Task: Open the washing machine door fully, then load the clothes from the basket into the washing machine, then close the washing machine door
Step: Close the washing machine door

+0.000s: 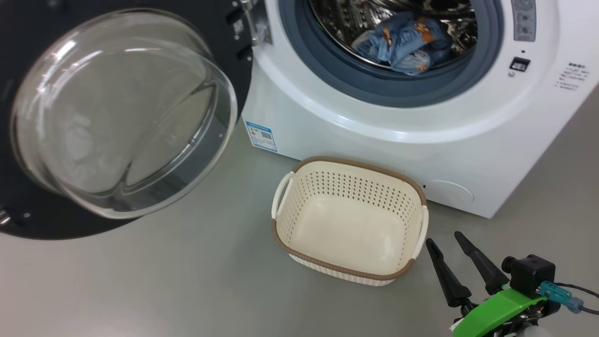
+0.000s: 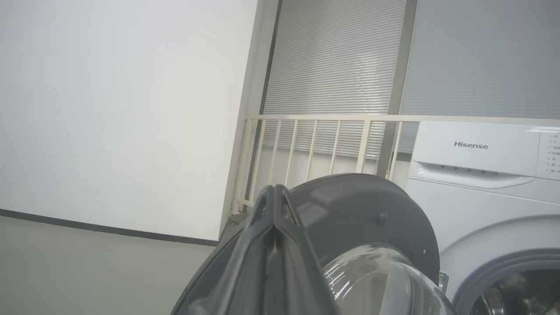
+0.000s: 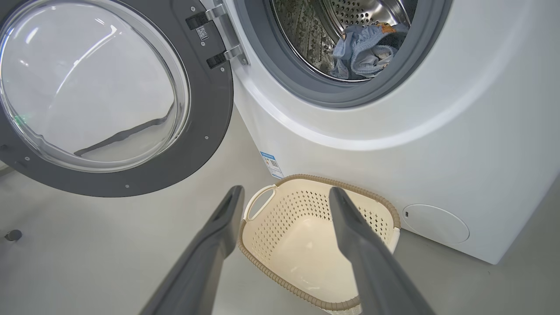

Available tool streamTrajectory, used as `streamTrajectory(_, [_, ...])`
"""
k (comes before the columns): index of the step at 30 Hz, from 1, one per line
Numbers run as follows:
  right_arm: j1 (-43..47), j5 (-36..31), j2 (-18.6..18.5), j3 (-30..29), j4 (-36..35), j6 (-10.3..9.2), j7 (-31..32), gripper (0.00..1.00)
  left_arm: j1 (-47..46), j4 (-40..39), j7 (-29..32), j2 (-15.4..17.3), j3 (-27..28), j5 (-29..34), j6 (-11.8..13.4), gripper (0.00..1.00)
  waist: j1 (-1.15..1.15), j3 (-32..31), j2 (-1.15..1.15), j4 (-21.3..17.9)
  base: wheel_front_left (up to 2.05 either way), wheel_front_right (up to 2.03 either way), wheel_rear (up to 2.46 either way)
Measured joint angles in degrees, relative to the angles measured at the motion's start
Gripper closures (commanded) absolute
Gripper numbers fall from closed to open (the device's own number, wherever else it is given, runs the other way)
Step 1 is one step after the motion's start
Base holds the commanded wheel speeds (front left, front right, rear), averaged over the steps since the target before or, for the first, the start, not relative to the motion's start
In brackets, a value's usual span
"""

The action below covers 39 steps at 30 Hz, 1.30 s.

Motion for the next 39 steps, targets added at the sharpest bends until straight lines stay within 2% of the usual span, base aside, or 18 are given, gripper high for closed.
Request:
streamTrajectory(7, [-0.5, -0.15, -0.46, -0.25, -0.44, 0.0, 0.0, 0.0, -9.19, 5.23, -0.01, 8.04, 1.68, -7.38, -0.03, 1.0, 0.0, 2.22, 0.0, -1.92, 0.0, 0.0, 0.0])
streamTrajectory(15, [-1.18, -0.24, -0.37, -0.2, -0.73, 0.0, 0.0, 0.0, -18.07, 22.2, 0.71, 17.98, 1.87, -23.14, -0.25, 1.0, 0.0, 4.0, 0.0, -3.38, 0.0, 0.0, 0.0])
streamTrajectory(20, [-1.68, -0.24, -0.2, -0.08, -0.7, 0.0, 0.0, 0.0, -22.69, 32.77, 9.14, 22.97, 1.31, -32.88, -0.24, 1.0, 0.0, 4.63, 0.0, -3.43, 0.0, 0.0, 0.0])
streamTrajectory(22, [-1.68, -0.24, -0.05, 0.05, -0.66, 0.0, 0.0, 0.0, -23.85, 37.1, 13.03, 24.88, -0.04, -34.17, -0.24, 1.0, 0.0, 4.68, 0.0, -3.28, 0.0, 0.0, 0.0])
streamTrajectory(25, [-1.7, -0.24, 0.22, 0.43, -0.62, 0.0, 0.0, 0.0, -25.42, 42.63, 19.81, 26.65, -2.01, -36.34, -0.24, 1.0, 0.0, 4.68, 0.0, -3.18, 0.0, 0.0, 0.0])
streamTrajectory(26, [-1.73, -0.24, 0.29, 0.66, -0.63, 0.0, 0.0, 0.0, -25.88, 44.14, 22.78, 26.93, -2.52, -37.54, -0.24, 1.0, 0.0, 4.67, 0.0, -3.2, 0.0, 0.0, 0.0])
streamTrajectory(27, [-1.73, -0.24, 0.29, 0.66, -0.63, 0.0, 0.0, 0.0, -25.88, 44.14, 22.78, 26.93, -2.52, -37.54, -0.24, 1.0, 0.0, 4.67, 0.0, -3.2, 0.0, 0.0, 0.0])
streamTrajectory(30, [-1.8, -0.24, 0.27, 1.33, -0.64, 0.0, 0.0, 0.0, -26.87, 47.85, 30.92, 27.13, -4.59, -39.89, -0.24, 1.0, 0.0, 4.77, 0.0, -3.3, 0.0, 0.0, 0.0])
streamTrajectory(39, [-2.35, -0.22, -0.49, 1.97, -0.73, 0.0, 0.0, 0.0, -28.07, 50.33, 39.27, 27.97, -6.59, -41.84, -0.24, 1.0, 0.0, 5.69, 0.0, -4.15, 0.0, 0.0, 0.0])
